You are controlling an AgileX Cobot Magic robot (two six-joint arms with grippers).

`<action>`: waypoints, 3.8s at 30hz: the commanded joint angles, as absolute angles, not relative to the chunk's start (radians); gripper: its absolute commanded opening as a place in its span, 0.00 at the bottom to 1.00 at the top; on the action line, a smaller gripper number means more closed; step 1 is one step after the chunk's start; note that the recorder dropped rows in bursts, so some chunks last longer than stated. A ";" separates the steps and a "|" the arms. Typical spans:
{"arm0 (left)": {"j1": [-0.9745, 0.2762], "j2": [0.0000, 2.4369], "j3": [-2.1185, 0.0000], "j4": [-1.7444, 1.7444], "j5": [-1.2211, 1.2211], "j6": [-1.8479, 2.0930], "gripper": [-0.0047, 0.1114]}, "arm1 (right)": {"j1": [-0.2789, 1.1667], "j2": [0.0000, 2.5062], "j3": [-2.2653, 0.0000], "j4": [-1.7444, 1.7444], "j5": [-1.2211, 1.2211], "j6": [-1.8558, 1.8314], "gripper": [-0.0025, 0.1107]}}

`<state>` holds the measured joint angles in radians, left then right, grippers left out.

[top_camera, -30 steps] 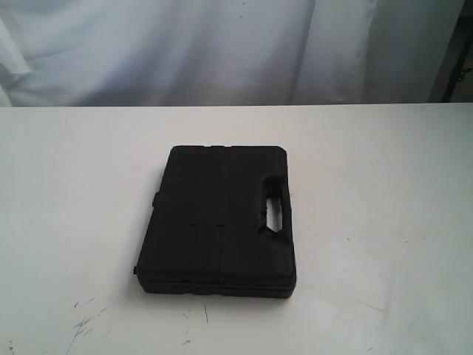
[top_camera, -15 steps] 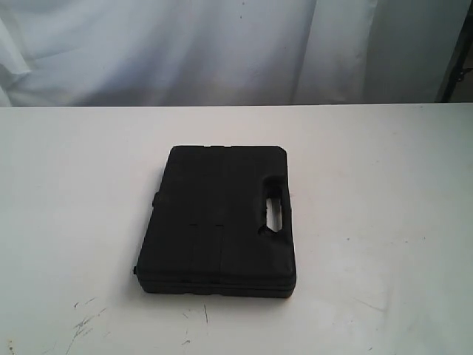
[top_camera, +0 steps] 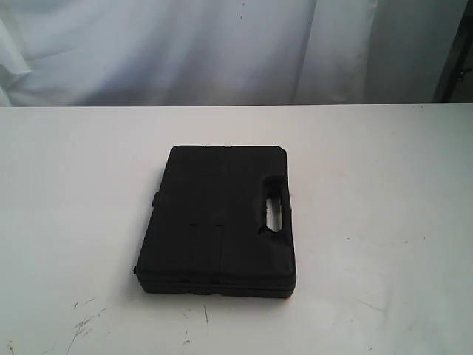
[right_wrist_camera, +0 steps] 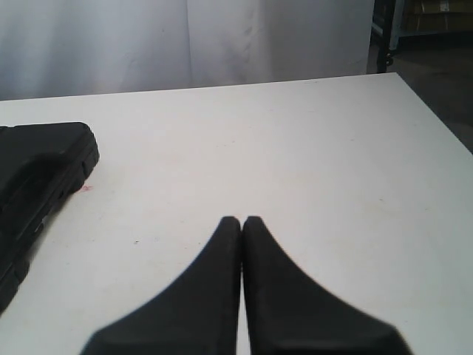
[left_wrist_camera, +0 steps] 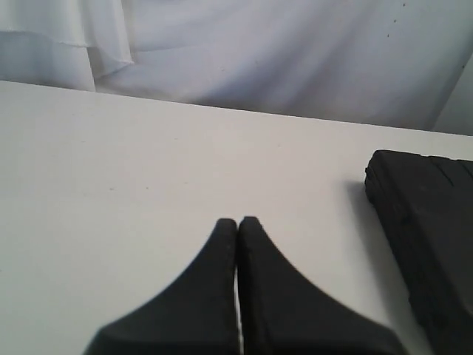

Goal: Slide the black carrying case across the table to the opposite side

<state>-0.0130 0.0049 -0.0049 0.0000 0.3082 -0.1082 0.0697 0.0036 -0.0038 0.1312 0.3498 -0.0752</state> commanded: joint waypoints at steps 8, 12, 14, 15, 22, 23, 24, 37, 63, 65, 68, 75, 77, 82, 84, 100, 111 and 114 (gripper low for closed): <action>-0.010 0.000 0.000 0.000 0.331 -0.069 0.04 | 0.071 0.000 0.000 0.121 0.347 -0.076 0.02; -0.010 0.000 0.000 0.000 0.354 -0.069 0.04 | 0.071 0.000 0.000 0.121 0.347 -0.076 0.02; -0.010 0.000 0.000 0.000 0.349 -0.069 0.04 | 0.071 0.000 0.000 0.121 0.347 -0.076 0.02; -0.010 0.000 0.000 0.000 0.344 -0.069 0.04 | 0.071 0.000 0.000 0.121 0.347 -0.076 0.02; -0.010 0.000 0.000 0.000 0.344 -0.069 0.04 | 0.071 0.000 0.000 0.121 0.347 -0.076 0.02; -0.010 0.000 0.000 0.000 0.344 -0.069 0.04 | 0.071 0.000 0.000 0.121 0.347 -0.076 0.02; -0.010 0.000 0.000 0.000 0.344 -0.069 0.04 | 0.071 0.000 0.000 0.121 0.347 -0.076 0.02; -0.010 0.000 0.000 0.000 0.344 -0.069 0.04 | 0.071 0.000 0.000 0.121 0.347 -0.076 0.02; -0.010 0.000 0.000 0.000 0.344 -0.069 0.04 | 0.071 0.000 0.000 0.121 0.248 -0.076 0.02; -0.010 0.000 0.000 0.000 0.344 -0.069 0.04 | 0.071 0.000 0.000 0.121 0.177 -0.076 0.02; -0.010 0.000 0.000 0.000 0.344 -0.069 0.04 | 0.071 0.000 0.000 0.121 0.122 -0.076 0.02; -0.010 0.000 0.000 0.000 0.344 -0.069 0.04 | 0.071 0.000 0.000 0.121 0.093 -0.076 0.02; -0.010 0.000 0.000 0.000 0.344 -0.069 0.04 | 0.071 0.000 0.000 0.121 0.055 -0.076 0.02; -0.010 0.000 0.000 0.000 0.344 -0.069 0.04 | 0.071 0.000 0.000 0.121 -0.118 -0.076 0.02; -0.010 0.000 0.000 0.000 0.344 -0.069 0.04 | 0.071 0.000 0.000 0.121 -0.199 -0.076 0.02; -0.010 0.000 0.000 0.000 0.344 -0.069 0.04 | 0.071 0.106 -0.278 0.121 -0.203 -0.035 0.02; -0.010 0.000 0.000 0.000 0.344 -0.069 0.04 | 0.071 0.522 -0.621 0.121 0.156 -0.035 0.02; -0.010 0.000 0.000 0.000 0.344 -0.069 0.04 | 0.082 0.631 -0.684 0.121 0.311 -0.058 0.02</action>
